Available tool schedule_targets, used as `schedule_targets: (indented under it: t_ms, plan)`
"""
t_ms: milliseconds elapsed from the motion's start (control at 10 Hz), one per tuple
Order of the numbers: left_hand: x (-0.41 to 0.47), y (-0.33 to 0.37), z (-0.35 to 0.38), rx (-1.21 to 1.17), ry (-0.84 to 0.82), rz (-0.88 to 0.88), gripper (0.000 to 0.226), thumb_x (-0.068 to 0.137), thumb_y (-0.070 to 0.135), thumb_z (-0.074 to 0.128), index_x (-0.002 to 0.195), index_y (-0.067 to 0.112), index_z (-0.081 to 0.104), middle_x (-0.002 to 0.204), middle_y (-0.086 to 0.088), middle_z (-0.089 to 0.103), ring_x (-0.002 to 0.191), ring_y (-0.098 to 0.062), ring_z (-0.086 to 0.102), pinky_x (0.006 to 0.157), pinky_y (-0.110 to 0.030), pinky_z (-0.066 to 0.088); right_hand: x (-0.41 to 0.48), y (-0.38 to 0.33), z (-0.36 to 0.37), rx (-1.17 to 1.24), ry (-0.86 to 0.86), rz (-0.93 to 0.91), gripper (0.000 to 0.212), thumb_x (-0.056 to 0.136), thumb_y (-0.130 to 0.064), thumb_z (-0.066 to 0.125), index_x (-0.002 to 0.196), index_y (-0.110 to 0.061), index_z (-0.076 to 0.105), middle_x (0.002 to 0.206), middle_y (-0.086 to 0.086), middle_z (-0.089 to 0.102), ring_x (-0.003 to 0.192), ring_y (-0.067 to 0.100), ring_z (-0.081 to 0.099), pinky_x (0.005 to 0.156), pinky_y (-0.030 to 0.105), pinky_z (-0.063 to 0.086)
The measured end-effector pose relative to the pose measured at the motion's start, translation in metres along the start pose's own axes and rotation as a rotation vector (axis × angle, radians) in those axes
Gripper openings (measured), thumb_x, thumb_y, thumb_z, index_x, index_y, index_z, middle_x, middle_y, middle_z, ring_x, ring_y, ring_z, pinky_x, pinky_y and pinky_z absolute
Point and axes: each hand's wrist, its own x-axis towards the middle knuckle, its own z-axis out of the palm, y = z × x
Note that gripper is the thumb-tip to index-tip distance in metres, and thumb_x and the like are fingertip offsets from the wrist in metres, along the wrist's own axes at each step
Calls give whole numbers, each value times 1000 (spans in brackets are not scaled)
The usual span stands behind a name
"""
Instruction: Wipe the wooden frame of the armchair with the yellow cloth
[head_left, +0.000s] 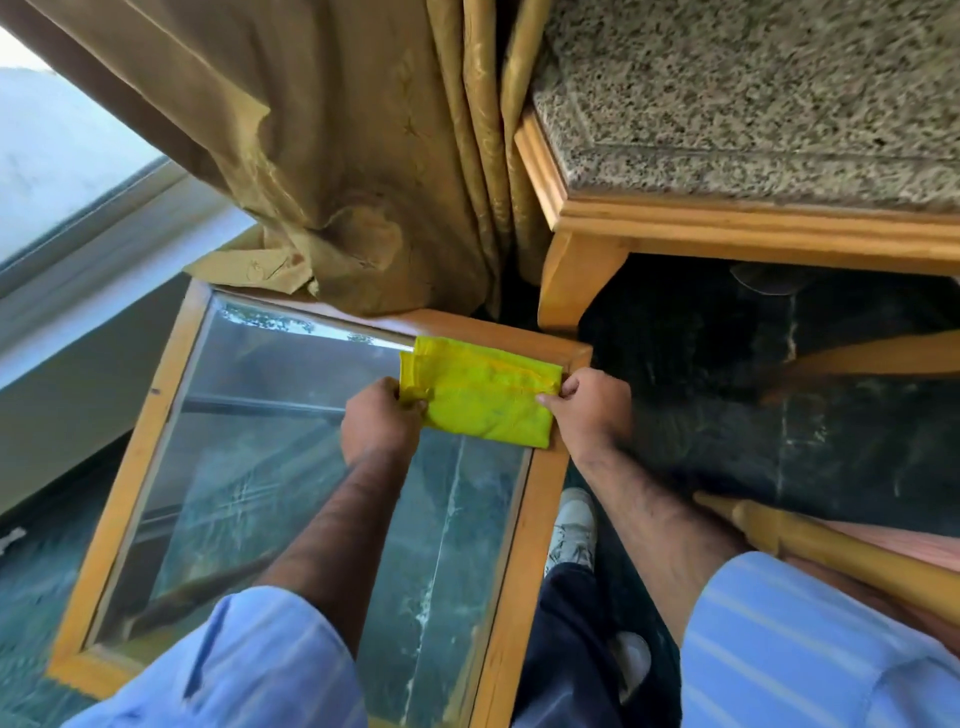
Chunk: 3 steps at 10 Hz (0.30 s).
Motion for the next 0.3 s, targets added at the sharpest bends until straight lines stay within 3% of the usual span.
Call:
schedule_targets:
  t_ms: [100,200,300]
  plan:
    - [0,3,-3,114,11,86,31,92,38,72,110,16,61,121,-18,68,113,-42,64,81,-45,50,-4,3,3,-152,44,14,57,84,-54,80,113,-8,63,116,16,71,108,36,68,79,42,57]
    - [-9,0,-5,215,45,196,62,96,43,66,143,9,46,148,-19,52,137,-39,49,105,-52,46,-16,15,1,-251,133,-81,70,88,-63,68,128,-7,54,133,18,63,126,36,59,94,46,53]
    - [-40,-3,-9,187,109,384,86,103,56,44,163,3,12,174,-16,14,161,-32,11,131,-47,15,-46,30,-10,-389,162,-269,90,98,-71,42,157,-3,30,167,18,34,158,31,26,126,48,29]
